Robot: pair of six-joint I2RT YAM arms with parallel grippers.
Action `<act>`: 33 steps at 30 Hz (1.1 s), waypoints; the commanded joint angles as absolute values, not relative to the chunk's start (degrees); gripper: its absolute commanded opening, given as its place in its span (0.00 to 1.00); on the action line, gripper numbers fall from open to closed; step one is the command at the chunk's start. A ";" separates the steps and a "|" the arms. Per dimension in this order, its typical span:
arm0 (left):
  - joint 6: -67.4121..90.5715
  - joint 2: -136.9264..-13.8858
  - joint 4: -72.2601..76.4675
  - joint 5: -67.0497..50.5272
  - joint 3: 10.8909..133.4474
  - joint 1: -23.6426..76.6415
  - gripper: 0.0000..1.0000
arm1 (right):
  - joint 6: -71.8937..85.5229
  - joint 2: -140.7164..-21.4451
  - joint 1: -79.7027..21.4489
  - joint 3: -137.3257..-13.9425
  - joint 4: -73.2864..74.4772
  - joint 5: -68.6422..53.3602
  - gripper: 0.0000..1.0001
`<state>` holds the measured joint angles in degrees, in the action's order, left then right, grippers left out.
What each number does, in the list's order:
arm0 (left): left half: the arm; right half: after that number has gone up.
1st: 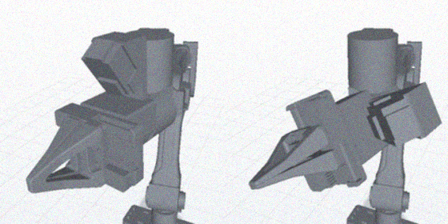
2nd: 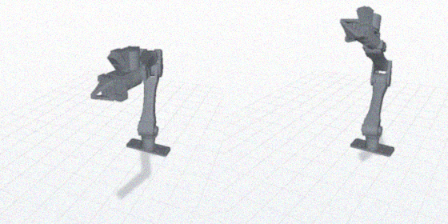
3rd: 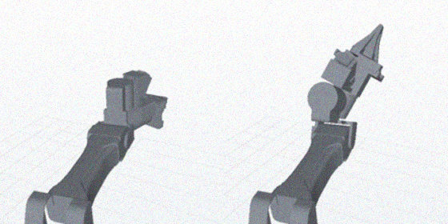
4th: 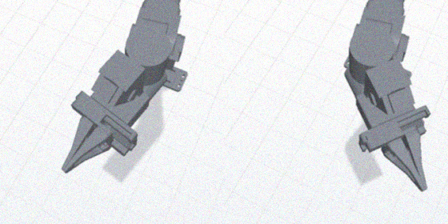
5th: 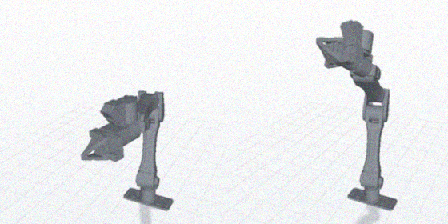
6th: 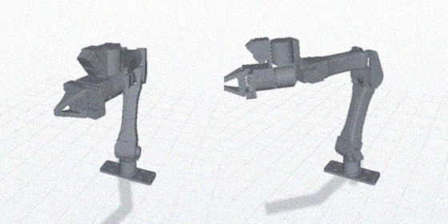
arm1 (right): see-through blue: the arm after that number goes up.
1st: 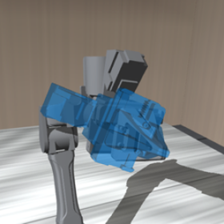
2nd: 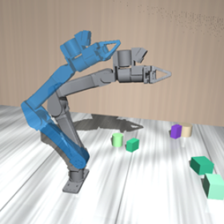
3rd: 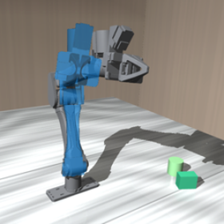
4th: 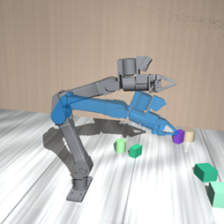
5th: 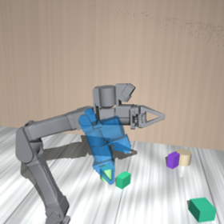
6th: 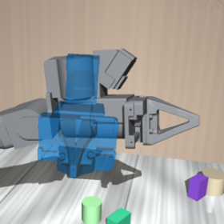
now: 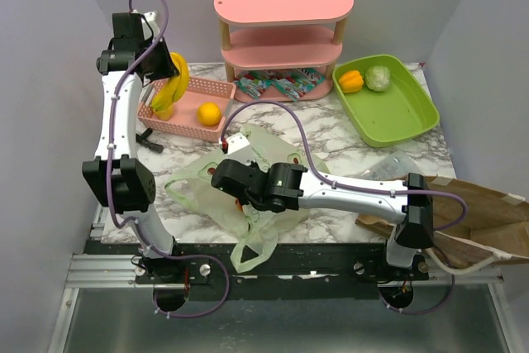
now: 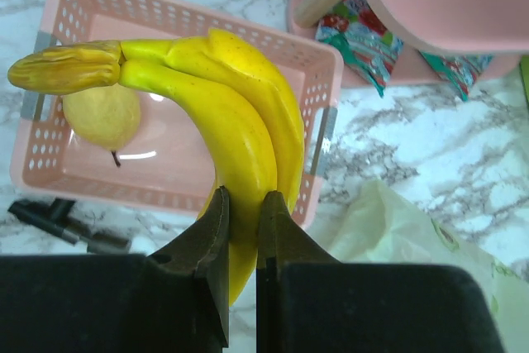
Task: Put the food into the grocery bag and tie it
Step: Pick up the fake fruit from the bin, then place the fake fruit in the grocery bag.
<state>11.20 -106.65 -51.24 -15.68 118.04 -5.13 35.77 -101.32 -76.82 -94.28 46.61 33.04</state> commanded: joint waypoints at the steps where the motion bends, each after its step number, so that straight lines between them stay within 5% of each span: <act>1: 12.21 -97.73 -54.40 -19.19 111.36 -4.69 0.00 | 37.39 -103.10 -76.99 -97.21 49.13 31.99 0.01; 20: 12.68 -60.50 -59.14 -21.09 84.21 6.28 0.00 | 38.95 -104.04 -76.48 -101.03 55.04 36.02 0.01; 33: 13.46 -43.91 -67.54 -30.59 79.14 15.07 0.00 | 36.24 -101.69 -75.64 -101.16 56.23 39.36 0.01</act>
